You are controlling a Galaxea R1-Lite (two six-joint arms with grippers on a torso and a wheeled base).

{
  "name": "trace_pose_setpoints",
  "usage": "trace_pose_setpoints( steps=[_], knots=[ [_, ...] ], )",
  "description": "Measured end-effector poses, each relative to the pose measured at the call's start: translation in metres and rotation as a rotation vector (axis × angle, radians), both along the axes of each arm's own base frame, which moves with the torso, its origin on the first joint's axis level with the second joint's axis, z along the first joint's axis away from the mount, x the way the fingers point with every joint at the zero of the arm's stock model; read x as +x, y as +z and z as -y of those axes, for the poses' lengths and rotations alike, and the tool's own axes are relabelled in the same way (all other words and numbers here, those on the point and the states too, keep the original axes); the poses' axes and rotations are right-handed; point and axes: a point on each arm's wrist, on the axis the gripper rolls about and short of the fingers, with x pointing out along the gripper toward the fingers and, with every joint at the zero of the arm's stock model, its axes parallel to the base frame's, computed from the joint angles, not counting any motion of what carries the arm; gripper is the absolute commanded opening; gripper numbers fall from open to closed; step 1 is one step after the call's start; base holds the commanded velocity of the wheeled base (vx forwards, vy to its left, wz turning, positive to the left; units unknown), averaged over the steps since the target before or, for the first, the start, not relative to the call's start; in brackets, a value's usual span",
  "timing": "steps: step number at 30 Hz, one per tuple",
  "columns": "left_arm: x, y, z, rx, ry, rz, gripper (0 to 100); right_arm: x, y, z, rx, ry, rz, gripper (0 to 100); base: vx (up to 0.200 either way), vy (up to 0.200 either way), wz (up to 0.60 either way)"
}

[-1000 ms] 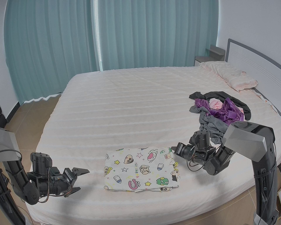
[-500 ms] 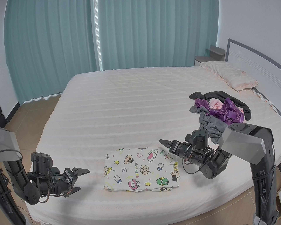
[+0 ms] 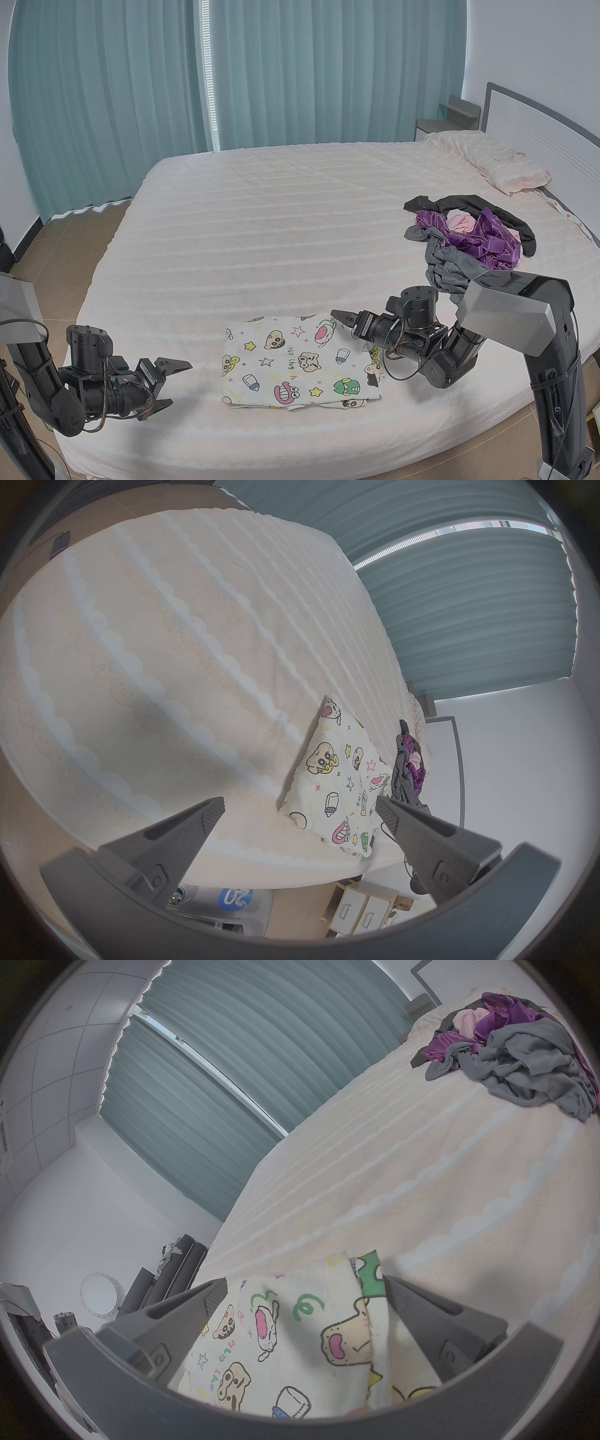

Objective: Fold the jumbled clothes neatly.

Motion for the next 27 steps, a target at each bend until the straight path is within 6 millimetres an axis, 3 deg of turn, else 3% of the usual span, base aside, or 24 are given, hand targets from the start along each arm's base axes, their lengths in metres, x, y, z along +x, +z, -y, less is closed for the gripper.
trace_pose_setpoints(
  steps=[3,4,27],
  knots=[
    [0.000,0.000,0.000,0.000,0.000,0.000,100,0.000,-0.001,0.002,-0.003,-0.004,-0.003,100,0.000,0.000,0.00],
    [0.000,0.000,0.000,0.000,0.000,0.000,100,0.000,-0.002,0.002,-0.006,-0.003,-0.009,0,0.000,0.000,0.00],
    [0.000,0.000,0.000,0.001,0.001,-0.002,100,0.006,-0.010,0.016,-0.016,-0.081,-0.031,0,0.000,0.000,0.00]
  ],
)
